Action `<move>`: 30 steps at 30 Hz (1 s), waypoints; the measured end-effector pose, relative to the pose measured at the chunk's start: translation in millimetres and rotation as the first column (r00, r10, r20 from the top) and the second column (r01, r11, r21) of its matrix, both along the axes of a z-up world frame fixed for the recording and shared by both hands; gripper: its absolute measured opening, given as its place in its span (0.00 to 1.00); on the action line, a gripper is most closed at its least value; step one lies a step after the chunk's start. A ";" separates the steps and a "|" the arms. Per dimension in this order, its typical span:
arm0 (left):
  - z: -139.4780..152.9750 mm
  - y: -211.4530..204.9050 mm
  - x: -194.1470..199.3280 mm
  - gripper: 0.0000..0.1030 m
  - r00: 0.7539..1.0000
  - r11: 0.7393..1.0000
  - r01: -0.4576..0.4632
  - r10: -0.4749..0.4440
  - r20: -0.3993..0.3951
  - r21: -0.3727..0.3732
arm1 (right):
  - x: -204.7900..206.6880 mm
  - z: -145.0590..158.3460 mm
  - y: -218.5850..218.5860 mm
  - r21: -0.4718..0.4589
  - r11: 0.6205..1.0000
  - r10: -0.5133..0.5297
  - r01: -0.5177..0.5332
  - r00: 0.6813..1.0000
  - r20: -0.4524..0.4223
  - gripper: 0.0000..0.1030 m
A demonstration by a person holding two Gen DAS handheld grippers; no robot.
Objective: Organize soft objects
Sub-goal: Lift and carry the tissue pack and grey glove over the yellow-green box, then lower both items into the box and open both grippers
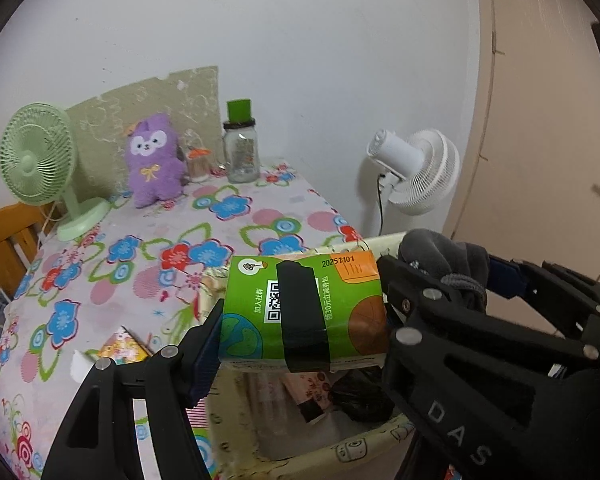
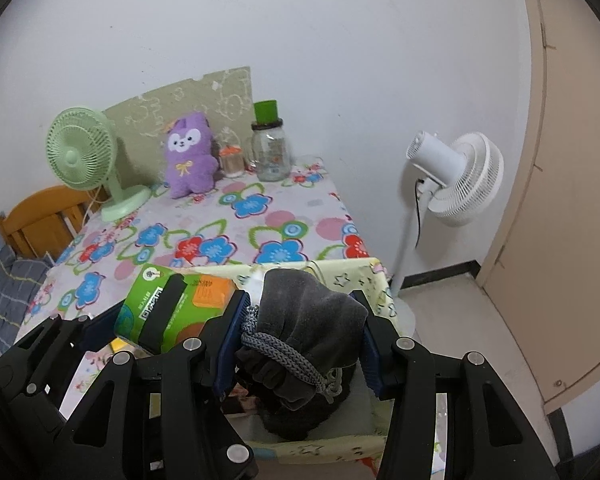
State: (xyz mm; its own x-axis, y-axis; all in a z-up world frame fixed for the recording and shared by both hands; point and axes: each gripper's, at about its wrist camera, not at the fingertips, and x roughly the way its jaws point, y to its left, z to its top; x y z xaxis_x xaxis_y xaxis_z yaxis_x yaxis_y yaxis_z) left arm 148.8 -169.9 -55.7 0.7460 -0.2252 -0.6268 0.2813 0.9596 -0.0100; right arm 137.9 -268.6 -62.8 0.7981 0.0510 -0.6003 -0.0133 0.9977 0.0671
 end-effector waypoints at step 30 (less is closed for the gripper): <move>-12.7 -0.9 10.6 0.96 0.999 0.998 -0.004 0.007 -0.044 0.066 | 11.8 -14.8 4.0 -0.019 1.000 0.020 -0.020 0.999 -0.025 0.85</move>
State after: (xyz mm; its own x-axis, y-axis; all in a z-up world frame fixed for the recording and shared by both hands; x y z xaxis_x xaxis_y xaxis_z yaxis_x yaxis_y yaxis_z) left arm 159.4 -170.9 -68.3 0.7183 -0.1785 -0.6725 0.2770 0.9600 0.0411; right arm 149.6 -264.6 -77.6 0.7822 0.0553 -0.6206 -0.0321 0.9983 0.0486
